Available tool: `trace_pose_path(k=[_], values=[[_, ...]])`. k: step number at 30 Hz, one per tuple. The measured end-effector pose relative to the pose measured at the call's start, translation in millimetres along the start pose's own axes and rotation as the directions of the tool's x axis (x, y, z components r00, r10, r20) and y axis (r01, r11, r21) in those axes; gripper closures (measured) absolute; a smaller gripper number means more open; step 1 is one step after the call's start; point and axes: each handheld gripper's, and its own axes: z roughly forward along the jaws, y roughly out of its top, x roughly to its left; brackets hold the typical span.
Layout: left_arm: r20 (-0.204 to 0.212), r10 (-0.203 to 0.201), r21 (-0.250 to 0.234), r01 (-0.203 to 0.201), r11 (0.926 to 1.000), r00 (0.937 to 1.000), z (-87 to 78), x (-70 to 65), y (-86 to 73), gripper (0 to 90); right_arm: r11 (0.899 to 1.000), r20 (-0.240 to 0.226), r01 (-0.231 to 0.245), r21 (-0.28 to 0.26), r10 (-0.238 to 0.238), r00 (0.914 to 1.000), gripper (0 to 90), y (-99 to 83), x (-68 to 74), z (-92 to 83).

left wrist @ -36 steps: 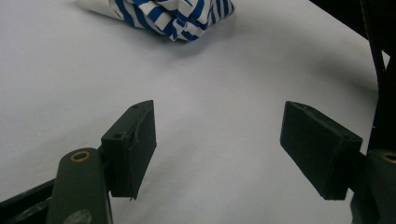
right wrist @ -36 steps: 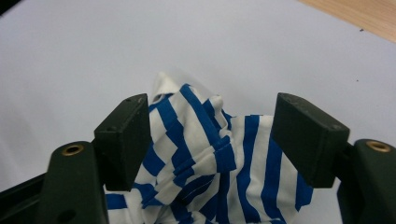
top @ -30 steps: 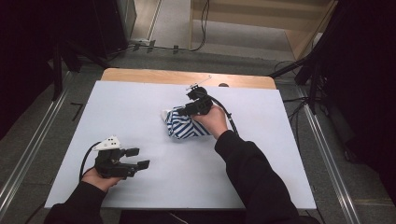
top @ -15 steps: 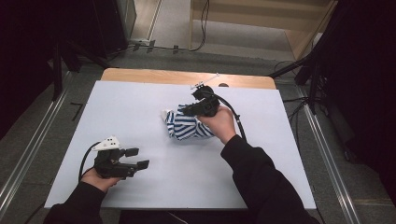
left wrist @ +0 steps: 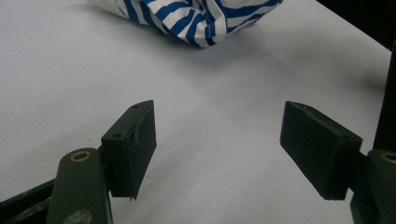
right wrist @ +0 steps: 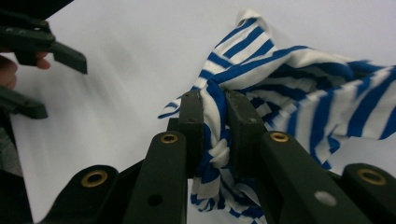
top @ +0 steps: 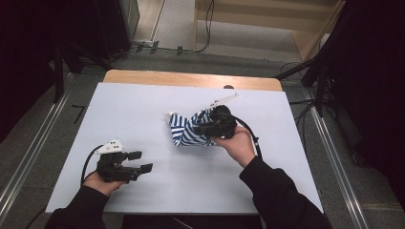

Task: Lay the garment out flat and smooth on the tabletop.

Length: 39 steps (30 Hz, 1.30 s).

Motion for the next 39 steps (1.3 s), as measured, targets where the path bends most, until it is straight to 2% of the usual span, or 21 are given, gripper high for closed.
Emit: trace_pose_path(k=[3, 7, 10, 17, 21, 26, 30, 31, 36, 39], values=[[-0.001, 0.000, 0.000, 0.000, 1.0000, 1.0000, 0.0, 0.0, -0.1, 27.4, 1.000, -0.014, 0.004, -0.006, -0.004, 0.9999, 76.1, -12.5, 3.2, -0.3], [0.001, 0.005, -0.002, -0.005, 1.0000, 1.0000, 0.2, -1.1, 0.7, 27.5, 1.000, -0.025, 0.004, 0.012, -0.004, 0.9997, 76.1, -26.8, 5.9, 3.0], [0.001, 0.009, -0.002, -0.009, 1.0000, 1.0000, -0.3, -2.6, 1.0, 27.5, 1.000, -0.042, -0.015, 0.023, 0.016, 0.9990, 76.1, -35.5, 7.7, 4.6], [0.000, 0.007, -0.007, -0.007, 1.0000, 1.0000, -1.5, -2.1, 0.7, 27.5, 0.999, -0.033, -0.003, 0.052, 0.004, 0.9995, 76.1, -51.4, 21.1, 10.1], [0.000, 0.006, -0.008, -0.006, 1.0000, 1.0000, -1.6, -2.1, 0.8, 27.5, 0.998, -0.045, 0.003, 0.070, 0.000, 0.9990, 76.1, -59.4, 30.1, 17.5], [-0.001, 0.008, -0.006, -0.008, 1.0000, 1.0000, -1.3, -2.2, 1.1, 27.5, 0.995, -0.064, 0.008, 0.101, -0.002, 0.9979, 75.8, -65.0, 43.4, 30.1], [0.000, 0.006, -0.008, -0.006, 1.0000, 1.0000, -1.6, -1.8, 0.9, 27.5, 0.991, -0.060, 0.042, 0.126, -0.034, 0.9976, 75.5, -68.8, 54.0, 41.1], [-0.001, 0.005, -0.008, -0.005, 1.0000, 1.0000, -1.8, -1.7, 0.9, 27.5, 0.990, -0.067, 0.051, 0.129, -0.043, 0.9969, 75.4, -69.9, 54.4, 44.1], [-0.001, 0.004, -0.009, -0.004, 1.0000, 1.0000, -1.6, -1.5, 1.0, 27.5, 0.987, -0.084, 0.031, 0.158, -0.018, 0.9963, 75.2, -72.2, 53.5, 50.9], [-0.002, 0.003, -0.010, -0.003, 0.9999, 1.0000, -1.8, -1.4, 1.0, 27.5, 0.988, -0.097, 0.020, 0.150, -0.006, 0.9952, 67.6, -71.1, 52.9, 47.4]])
